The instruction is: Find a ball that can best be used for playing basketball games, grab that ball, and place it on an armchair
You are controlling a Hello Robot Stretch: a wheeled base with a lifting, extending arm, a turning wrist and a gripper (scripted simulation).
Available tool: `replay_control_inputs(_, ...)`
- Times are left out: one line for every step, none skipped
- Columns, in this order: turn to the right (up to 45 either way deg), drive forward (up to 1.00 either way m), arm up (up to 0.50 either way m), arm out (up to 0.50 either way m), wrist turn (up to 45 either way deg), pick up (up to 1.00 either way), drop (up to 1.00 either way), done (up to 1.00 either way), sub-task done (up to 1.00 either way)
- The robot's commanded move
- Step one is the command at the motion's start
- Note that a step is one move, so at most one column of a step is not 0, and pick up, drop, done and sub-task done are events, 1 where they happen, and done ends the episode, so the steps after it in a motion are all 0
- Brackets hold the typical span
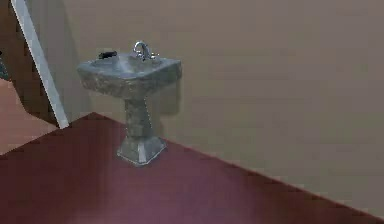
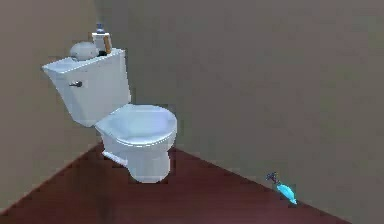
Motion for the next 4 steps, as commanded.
replay_control_inputs(-45.0, 0.0, 0.0, 0.0, 0.0, 0.0, 0.0, 0.0, 0.0)
replay_control_inputs(-45.0, 0.0, 0.0, 0.0, 0.0, 0.0, 0.0, 0.0, 0.0)
replay_control_inputs(-36.0, 0.0, 0.0, 0.0, 0.0, 0.0, 0.0, 0.0, 0.0)
replay_control_inputs(0.0, 1.0, 0.0, 0.0, 0.0, 0.0, 0.0, 0.0, 0.0)
